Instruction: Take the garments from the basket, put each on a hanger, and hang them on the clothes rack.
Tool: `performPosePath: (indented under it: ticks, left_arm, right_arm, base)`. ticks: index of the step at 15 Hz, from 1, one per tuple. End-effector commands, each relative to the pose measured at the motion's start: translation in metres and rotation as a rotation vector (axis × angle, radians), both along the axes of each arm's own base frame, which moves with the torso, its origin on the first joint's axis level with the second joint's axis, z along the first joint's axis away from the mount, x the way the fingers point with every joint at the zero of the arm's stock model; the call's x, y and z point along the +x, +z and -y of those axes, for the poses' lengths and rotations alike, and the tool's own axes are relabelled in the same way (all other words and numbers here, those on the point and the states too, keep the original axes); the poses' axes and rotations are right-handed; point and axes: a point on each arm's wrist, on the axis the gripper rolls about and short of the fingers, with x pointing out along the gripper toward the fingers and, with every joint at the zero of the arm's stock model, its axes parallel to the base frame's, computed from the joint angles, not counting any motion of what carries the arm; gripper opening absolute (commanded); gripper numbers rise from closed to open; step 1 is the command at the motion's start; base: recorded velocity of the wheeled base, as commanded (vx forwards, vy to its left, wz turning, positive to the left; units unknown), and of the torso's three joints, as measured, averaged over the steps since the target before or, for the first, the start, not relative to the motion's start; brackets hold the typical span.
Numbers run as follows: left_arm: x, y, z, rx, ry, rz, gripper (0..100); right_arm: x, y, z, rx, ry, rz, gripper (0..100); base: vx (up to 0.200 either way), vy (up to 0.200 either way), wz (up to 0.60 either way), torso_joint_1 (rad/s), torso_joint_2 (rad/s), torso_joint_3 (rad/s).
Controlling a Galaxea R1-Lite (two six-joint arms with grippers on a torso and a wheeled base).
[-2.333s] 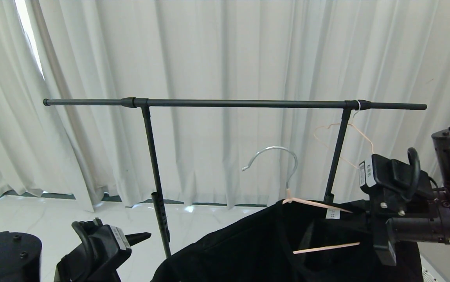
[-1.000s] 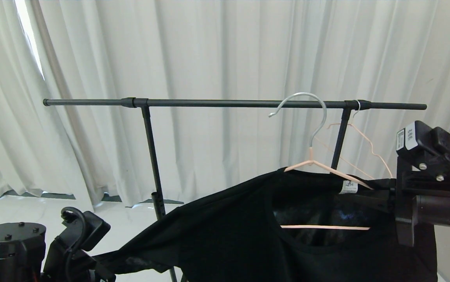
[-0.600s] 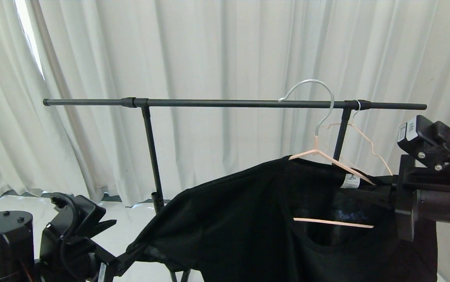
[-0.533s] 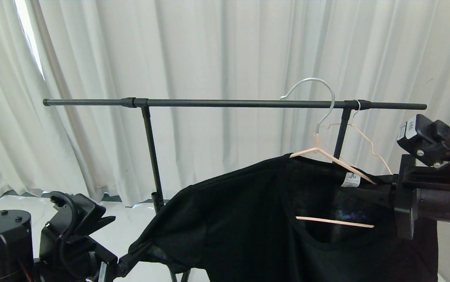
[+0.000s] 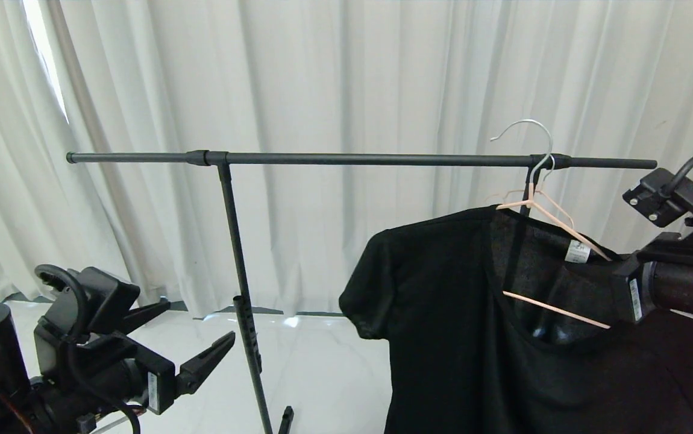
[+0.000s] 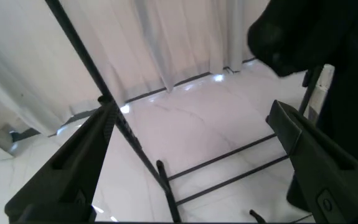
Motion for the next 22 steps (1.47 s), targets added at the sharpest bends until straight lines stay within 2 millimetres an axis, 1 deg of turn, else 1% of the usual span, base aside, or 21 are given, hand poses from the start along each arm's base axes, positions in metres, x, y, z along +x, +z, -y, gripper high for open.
performPosePath:
  ticks: [1,2,3,5,7,9,11,12,15,19,22]
  left_arm:
    - [0.000,0.001,0.000,-0.001,0.003,0.005,100]
    - [0.002,0.000,-0.001,0.013,0.036,0.001,100]
    - [0.003,-0.002,-0.001,0.033,0.086,-0.003,100]
    - [0.007,-0.006,-0.003,0.083,0.203,-0.014,100]
    - [0.009,-0.007,-0.004,0.103,0.255,-0.019,100]
    - [0.009,-0.007,-0.002,0.104,0.244,-0.018,100]
    - [0.010,-0.007,0.000,0.108,0.235,-0.020,100]
    - [0.010,-0.007,0.000,0.109,0.233,-0.020,100]
    - [0.010,-0.007,0.000,0.120,0.229,-0.017,100]
    - [0.009,-0.007,0.002,0.120,0.218,-0.015,100]
    - [0.008,-0.007,0.004,0.120,0.205,-0.014,100]
  right_arm:
    - [0.013,-0.009,-0.001,-0.031,-0.045,-0.036,0]
    - [0.028,-0.016,-0.005,-0.093,-0.148,-0.051,0]
    - [0.038,-0.017,-0.008,-0.102,-0.179,-0.057,0]
    - [0.061,-0.014,-0.021,-0.048,-0.221,-0.073,0]
    - [0.080,-0.011,-0.033,-0.023,-0.319,-0.098,0]
    - [0.086,-0.007,-0.043,0.023,-0.363,-0.159,0]
    - [0.086,-0.005,-0.052,0.063,-0.421,-0.206,0]
    - [0.087,-0.009,-0.054,0.046,-0.450,-0.220,0]
    - [0.091,-0.010,-0.057,0.050,-0.466,-0.210,0]
    - [0.105,-0.006,-0.063,0.043,-0.512,-0.169,0]
    - [0.107,-0.005,-0.066,0.040,-0.506,-0.165,0]
  base:
    - [0.000,0.000,0.00,0.000,0.00,0.000]
    - [0.000,0.000,0.00,0.000,0.00,0.000]
    - [0.000,0.000,0.00,0.000,0.00,0.000]
    - [0.000,0.000,0.00,0.000,0.00,0.000]
    - [0.000,0.000,0.00,0.000,0.00,0.000]
    - [0.000,0.000,0.00,0.000,0.00,0.000]
    - [0.000,0.000,0.00,0.000,0.00,0.000]
    - [0.000,0.000,0.00,0.000,0.00,0.000]
    - [0.000,0.000,0.00,0.000,0.00,0.000]
    - [0.200,0.000,0.00,-0.005,0.00,0.002]
    - [0.200,0.000,0.00,0.002,0.00,0.001]
